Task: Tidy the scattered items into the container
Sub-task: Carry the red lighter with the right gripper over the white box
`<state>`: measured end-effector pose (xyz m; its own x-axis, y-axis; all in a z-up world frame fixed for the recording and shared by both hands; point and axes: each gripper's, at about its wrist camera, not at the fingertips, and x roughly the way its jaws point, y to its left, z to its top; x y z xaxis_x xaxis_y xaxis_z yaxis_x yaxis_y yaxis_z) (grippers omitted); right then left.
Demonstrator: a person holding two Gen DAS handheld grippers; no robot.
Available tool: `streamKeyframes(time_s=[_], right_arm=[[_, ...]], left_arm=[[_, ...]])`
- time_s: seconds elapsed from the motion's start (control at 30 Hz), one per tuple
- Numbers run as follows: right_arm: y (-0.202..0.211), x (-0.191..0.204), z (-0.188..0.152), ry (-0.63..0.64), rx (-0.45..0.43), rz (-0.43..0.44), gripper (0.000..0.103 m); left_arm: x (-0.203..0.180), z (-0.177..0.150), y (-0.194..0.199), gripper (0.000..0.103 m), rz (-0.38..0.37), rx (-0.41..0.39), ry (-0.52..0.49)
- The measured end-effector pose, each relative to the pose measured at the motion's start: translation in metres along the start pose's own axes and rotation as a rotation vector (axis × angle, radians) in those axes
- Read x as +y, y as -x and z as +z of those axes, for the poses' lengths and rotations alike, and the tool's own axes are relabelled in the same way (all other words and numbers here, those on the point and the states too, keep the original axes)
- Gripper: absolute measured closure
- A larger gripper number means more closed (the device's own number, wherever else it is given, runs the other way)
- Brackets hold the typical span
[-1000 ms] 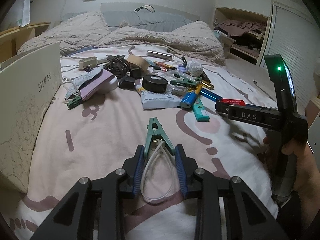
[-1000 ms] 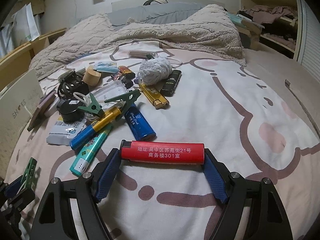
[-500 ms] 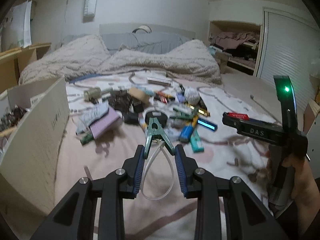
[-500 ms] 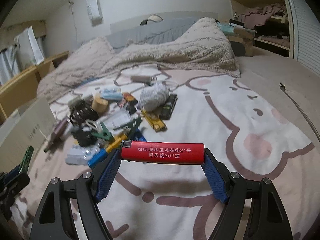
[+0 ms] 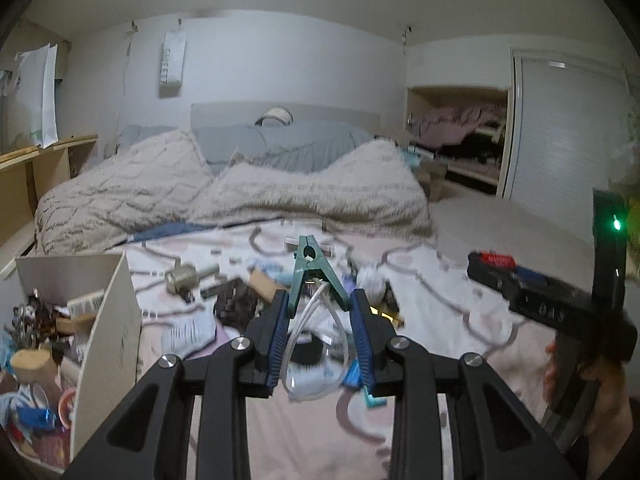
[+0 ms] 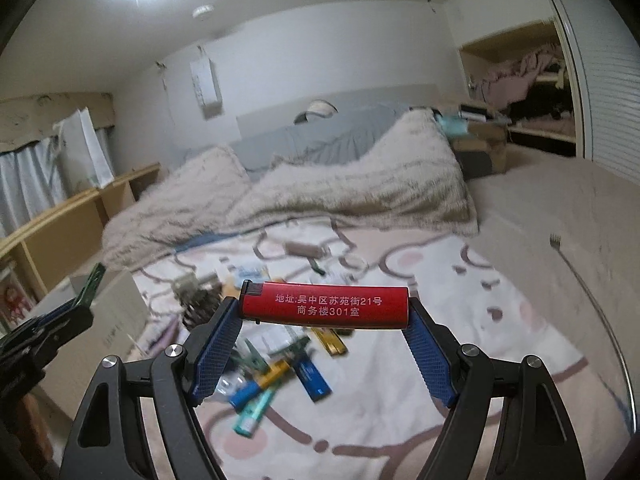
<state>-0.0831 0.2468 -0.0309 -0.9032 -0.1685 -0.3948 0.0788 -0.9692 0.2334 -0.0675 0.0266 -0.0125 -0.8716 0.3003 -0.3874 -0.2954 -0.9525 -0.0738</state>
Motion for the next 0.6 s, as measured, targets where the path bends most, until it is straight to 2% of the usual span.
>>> streamKeyframes(time_s=[0.27,0.6], right_arm=[[0.005,0.038,0.020,0.024,-0.049,0.051,0.022],[-0.020,0.111,0.030,0.048,0.006,0.207,0.022]], left_arm=[[0.027,0.029,0.017,0.073,0.021,-0.074,0.020],[0.098,0.034,0.040,0.072,0.141,-0.103,0.120]])
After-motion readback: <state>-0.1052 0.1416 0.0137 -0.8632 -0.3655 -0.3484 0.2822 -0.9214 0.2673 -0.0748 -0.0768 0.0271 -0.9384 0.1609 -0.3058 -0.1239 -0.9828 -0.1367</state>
